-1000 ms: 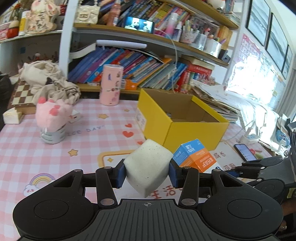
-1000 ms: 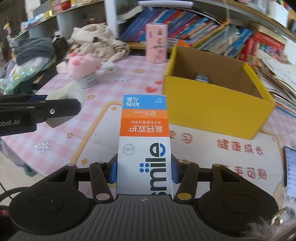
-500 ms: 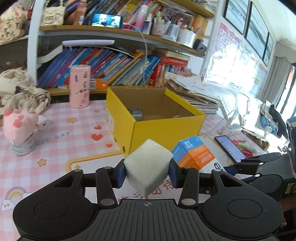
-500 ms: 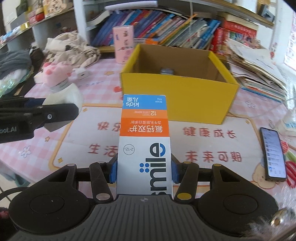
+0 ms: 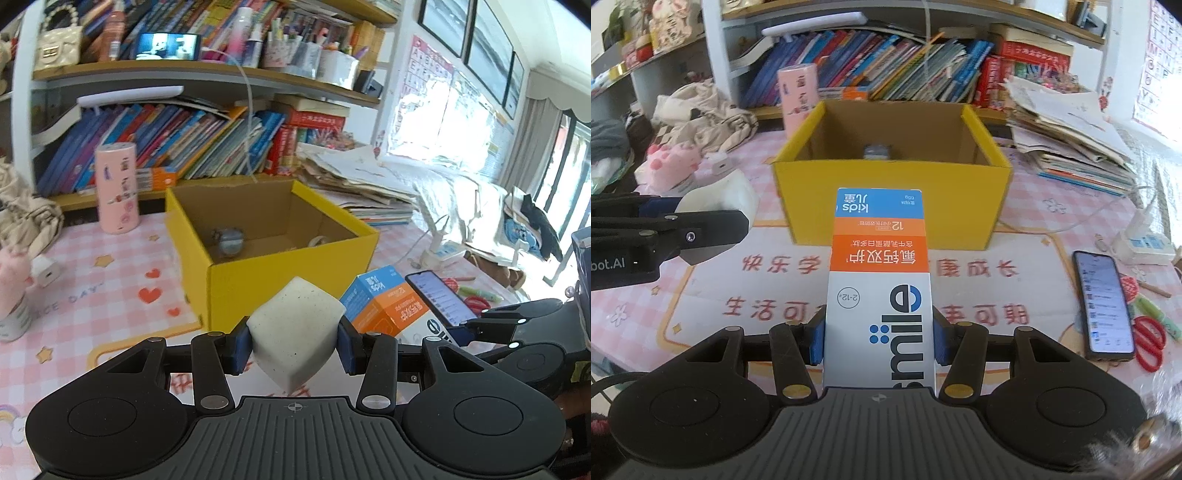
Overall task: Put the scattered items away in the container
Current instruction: 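Carry the foam block and usmile box with both tools toward the yellow box, then lower both items into the yellow box and open both tools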
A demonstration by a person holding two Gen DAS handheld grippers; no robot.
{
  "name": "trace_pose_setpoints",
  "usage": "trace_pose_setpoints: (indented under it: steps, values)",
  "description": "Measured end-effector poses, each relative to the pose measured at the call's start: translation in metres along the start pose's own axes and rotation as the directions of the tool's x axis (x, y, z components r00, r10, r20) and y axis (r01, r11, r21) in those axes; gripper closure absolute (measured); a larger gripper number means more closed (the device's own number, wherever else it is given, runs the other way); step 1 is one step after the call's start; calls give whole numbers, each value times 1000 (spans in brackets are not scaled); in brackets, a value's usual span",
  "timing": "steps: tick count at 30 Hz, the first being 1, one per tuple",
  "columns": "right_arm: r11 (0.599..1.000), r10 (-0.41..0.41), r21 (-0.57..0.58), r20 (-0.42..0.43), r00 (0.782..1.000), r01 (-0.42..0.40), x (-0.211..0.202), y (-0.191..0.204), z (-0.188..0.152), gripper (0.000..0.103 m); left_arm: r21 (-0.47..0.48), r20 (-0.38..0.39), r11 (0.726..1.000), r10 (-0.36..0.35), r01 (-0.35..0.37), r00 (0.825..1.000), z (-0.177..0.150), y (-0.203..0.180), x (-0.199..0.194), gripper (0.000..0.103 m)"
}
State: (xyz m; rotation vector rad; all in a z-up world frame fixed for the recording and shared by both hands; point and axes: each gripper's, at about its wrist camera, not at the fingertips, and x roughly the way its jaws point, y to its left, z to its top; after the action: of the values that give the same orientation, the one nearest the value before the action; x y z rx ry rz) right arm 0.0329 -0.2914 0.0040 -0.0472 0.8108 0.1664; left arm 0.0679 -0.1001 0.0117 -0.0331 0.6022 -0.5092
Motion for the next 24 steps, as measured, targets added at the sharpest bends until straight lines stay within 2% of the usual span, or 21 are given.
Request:
trace_pose_setpoints:
  steps: [8,16,20,24]
  values:
    - [1000,-24,0,39,999,24,0,-35,13,53,33,22,999,-14,13,1000,17,-21,23,59]
    - [999,-11,-44,83,997,15,8,-62,33,53,20,61,1000,18,-20,998,34,-33,44,59]
    - [997,10,-73,167,986,2,4,-72,46,53,18,97,999,44,-46,994,44,-37,51,59]
    - [996,59,-74,252,966,-41,1,-82,65,53,10,118,997,77,-79,990,57,-37,56,60]
